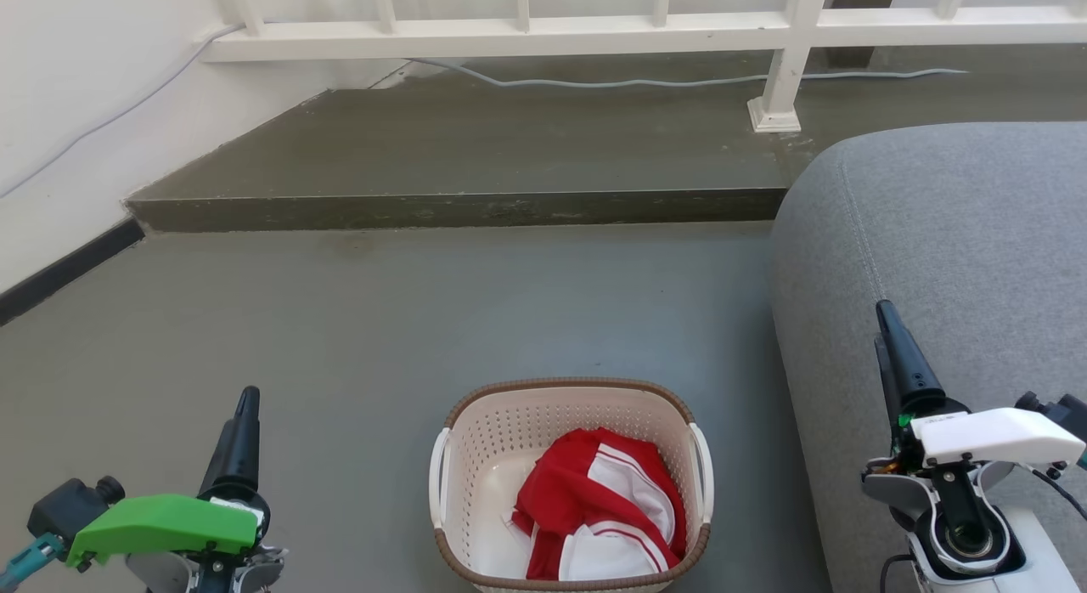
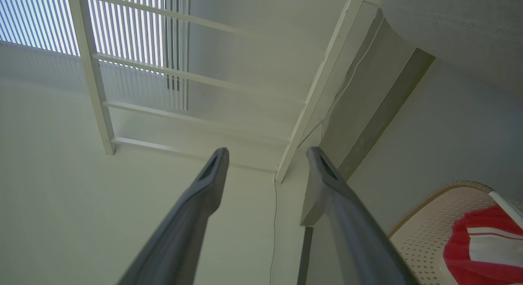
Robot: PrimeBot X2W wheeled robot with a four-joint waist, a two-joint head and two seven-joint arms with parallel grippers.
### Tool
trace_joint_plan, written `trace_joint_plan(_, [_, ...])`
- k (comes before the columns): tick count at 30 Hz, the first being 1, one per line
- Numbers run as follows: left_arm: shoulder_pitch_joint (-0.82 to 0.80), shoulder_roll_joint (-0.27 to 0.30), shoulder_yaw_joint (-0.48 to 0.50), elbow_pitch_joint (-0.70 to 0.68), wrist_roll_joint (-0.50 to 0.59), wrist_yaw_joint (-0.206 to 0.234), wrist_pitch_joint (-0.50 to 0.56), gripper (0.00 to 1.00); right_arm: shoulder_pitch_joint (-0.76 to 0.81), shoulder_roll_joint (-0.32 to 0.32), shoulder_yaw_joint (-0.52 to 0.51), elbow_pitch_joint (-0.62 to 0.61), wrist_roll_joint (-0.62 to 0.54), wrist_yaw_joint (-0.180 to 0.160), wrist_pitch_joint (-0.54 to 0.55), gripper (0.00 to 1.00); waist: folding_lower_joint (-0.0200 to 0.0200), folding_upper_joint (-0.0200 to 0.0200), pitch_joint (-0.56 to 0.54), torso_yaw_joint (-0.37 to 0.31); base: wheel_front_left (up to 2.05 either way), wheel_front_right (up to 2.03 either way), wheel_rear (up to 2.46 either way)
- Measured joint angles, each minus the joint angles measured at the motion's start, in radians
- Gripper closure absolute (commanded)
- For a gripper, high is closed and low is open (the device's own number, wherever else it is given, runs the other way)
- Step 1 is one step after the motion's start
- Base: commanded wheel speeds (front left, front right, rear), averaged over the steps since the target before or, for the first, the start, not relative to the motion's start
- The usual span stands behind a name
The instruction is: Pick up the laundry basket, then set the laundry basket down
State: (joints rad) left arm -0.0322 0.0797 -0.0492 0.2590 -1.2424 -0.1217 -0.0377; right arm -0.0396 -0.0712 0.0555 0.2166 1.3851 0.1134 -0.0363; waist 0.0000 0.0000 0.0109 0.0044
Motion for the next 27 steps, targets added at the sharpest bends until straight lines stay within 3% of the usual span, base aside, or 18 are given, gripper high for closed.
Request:
trace_joint_plan(10, [-0.012, 0.007, -0.022, -0.015, 0.200, 0.000, -0.039, 0.00, -0.014, -0.026, 0.070, -0.002, -0.123, 0.000, -0.040, 0.00, 0.0000, 0.0000, 0.001, 0.000, 0.00, 0.00, 0.00])
trace_joint_plan(27, [-0.013, 0.017, -0.066, -0.026, 0.527, 0.021, -0.097, 0.00, -0.039, -0.068, 0.124, 0.001, -0.475, 0.001, -0.096, 0.00, 0.0000, 0.0001, 0.001, 0.000, 0.00, 0.00, 0.00])
